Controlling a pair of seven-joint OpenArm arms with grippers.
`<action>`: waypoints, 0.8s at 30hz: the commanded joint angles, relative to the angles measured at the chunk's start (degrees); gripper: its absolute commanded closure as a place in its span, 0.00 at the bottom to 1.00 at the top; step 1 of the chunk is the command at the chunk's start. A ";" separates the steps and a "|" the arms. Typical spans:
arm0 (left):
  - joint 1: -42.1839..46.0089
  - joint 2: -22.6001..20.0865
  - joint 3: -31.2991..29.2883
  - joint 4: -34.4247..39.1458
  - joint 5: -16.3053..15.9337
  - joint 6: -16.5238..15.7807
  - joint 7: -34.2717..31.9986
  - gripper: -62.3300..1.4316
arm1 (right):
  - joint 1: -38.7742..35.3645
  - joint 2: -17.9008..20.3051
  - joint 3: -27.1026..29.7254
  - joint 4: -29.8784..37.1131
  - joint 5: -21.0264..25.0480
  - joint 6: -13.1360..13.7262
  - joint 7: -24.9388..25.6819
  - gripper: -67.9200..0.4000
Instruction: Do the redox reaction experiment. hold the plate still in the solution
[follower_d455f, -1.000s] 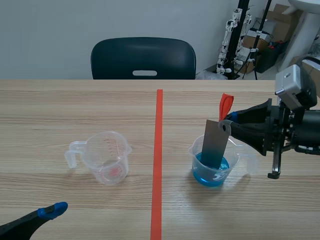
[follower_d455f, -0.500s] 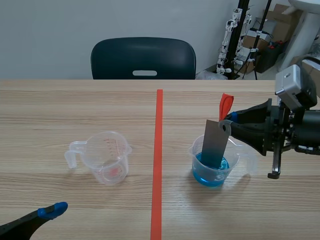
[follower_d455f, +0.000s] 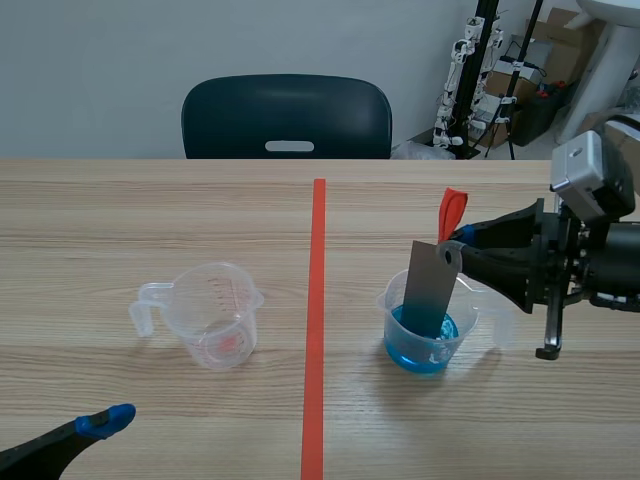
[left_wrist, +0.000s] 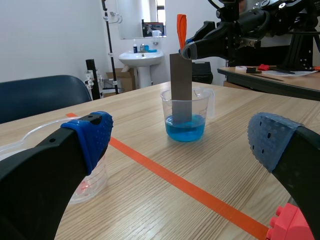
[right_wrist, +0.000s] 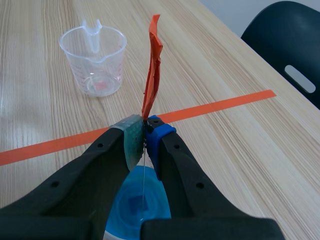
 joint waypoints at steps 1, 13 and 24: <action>-0.15 -0.07 0.09 0.42 -0.37 0.11 -2.62 0.08 | 0.39 0.92 0.52 0.74 -0.07 0.00 1.33 0.99; -0.17 -0.07 0.09 0.42 -0.37 0.11 -2.62 0.08 | 0.11 0.92 0.52 0.74 -0.24 -0.07 1.68 0.99; -0.17 -0.07 0.09 0.42 -0.37 0.11 -2.62 0.08 | -0.57 0.92 0.52 0.74 -0.70 -1.44 3.06 0.99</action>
